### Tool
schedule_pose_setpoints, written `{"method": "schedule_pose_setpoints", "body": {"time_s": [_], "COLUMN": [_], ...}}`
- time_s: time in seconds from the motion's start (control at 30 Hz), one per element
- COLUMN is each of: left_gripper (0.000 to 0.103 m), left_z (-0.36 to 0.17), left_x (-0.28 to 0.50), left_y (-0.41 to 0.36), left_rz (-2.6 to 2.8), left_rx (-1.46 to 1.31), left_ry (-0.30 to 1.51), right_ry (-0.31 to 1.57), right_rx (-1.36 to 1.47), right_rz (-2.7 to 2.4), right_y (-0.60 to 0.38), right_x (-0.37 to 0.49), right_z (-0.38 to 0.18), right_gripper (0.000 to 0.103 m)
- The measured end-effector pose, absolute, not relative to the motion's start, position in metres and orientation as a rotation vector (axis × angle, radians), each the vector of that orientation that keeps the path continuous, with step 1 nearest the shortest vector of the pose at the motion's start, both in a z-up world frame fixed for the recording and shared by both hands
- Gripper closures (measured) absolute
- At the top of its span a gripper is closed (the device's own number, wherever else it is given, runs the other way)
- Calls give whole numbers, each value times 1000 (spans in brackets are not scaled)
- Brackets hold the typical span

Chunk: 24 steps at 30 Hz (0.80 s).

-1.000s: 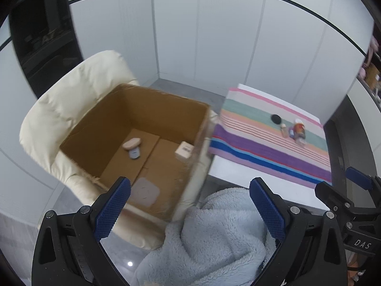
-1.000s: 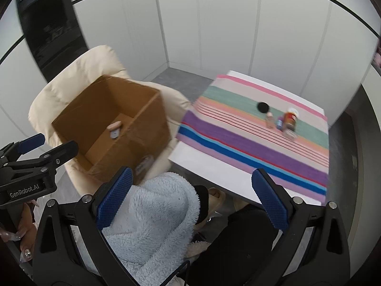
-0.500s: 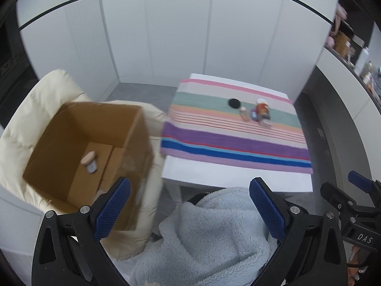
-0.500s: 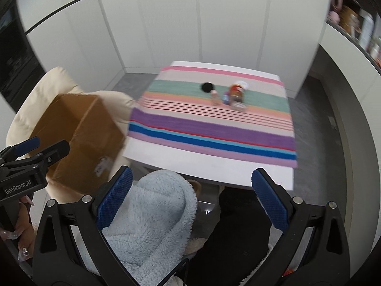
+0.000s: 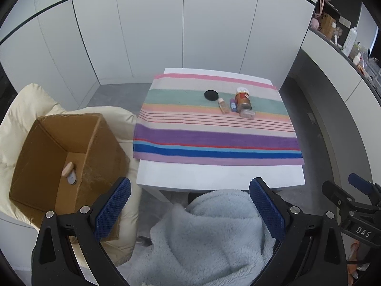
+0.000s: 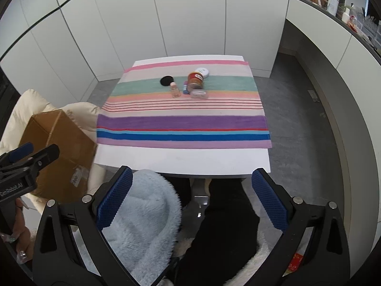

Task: Organize objects
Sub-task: 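Withdraw both open tools from the box back toward the striped table, then grasp the pink-capped clear bottle with the left tool while the right tool grasps the clear rectangular case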

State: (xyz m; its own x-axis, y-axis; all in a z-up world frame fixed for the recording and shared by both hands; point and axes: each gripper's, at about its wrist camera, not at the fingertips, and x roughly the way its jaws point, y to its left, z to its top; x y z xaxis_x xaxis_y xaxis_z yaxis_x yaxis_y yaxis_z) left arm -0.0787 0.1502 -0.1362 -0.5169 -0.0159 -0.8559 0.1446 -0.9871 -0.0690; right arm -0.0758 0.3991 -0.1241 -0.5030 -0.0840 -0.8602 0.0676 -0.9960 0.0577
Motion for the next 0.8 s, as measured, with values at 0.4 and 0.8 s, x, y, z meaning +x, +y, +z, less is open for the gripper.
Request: {"method": "schedule_pose_setpoints", "body": {"time_s": [0.4,0.8], "left_gripper": [2,2], "left_z": [-174,-246], "left_x": [-158,-265], "left_y": [152,163], "left_rz": [-2613,-2599], "left_rx": [1571,1615], "left_ry": [274,169], "right_ry": [-24,-106], "right_rx": [1584,1610], "right_rz": [-2708,-2689], "right_y": [409,421], "right_x": [-142,-267], "right_z": [-161,-248], "right_gripper": [1,1]}}
